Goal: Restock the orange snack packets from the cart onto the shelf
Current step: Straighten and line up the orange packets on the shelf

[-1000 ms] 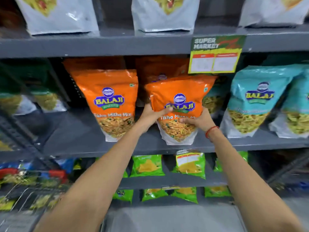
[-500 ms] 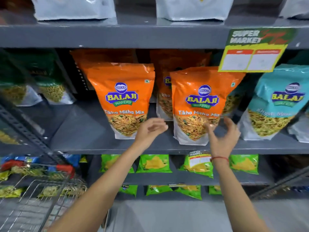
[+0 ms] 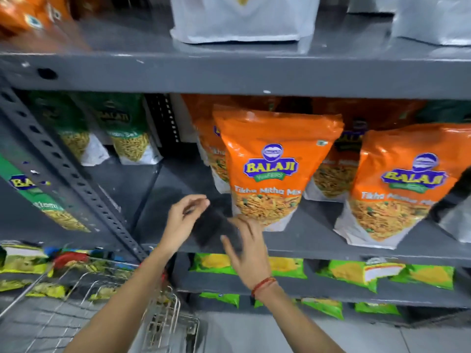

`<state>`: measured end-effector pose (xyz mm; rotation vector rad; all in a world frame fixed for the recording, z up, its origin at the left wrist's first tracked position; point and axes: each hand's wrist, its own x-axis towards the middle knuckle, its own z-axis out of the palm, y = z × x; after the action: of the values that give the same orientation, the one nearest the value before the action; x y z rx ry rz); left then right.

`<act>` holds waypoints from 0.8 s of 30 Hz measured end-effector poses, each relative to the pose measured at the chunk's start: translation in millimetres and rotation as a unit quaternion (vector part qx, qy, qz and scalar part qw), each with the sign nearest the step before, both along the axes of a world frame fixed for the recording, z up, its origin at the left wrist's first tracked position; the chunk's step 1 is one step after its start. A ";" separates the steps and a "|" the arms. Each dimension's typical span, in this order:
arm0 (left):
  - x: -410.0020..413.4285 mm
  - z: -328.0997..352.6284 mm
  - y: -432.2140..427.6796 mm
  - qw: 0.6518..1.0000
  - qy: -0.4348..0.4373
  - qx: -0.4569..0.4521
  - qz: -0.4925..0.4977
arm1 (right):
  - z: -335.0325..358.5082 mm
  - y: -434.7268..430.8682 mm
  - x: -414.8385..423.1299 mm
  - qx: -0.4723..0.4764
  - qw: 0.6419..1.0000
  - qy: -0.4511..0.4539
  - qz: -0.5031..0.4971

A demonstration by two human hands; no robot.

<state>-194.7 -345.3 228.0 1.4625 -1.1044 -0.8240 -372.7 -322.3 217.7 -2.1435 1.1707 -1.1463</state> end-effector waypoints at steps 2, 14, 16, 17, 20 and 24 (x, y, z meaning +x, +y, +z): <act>15.8 -5.1 -26.0 1.000 -0.014 -0.005 0.012 | -5.8 -6.0 31.7 0.045 0.997 0.054 0.036; 25.9 -31.0 -126.5 0.998 0.039 0.012 -0.039 | -25.4 -53.7 101.5 0.155 0.978 0.102 -0.091; 27.1 -32.0 -127.7 0.998 0.056 0.003 -0.031 | -23.7 -54.9 103.1 0.165 0.978 0.074 -0.102; 27.7 -31.8 -128.0 0.998 0.054 0.001 -0.032 | -23.0 -55.0 103.1 0.165 0.979 0.063 -0.099; 30.1 -32.6 -121.7 0.999 0.014 0.002 -0.036 | -23.6 -52.6 102.3 0.161 0.983 0.041 -0.084; 42.6 -37.0 -104.3 0.999 -0.041 -0.003 0.005 | -24.8 -46.9 107.2 0.177 0.980 0.008 -0.088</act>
<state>-152.1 -449.6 191.0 1.5068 -1.1583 -0.7593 -265.5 -369.3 192.9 -1.8116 1.4723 -0.9093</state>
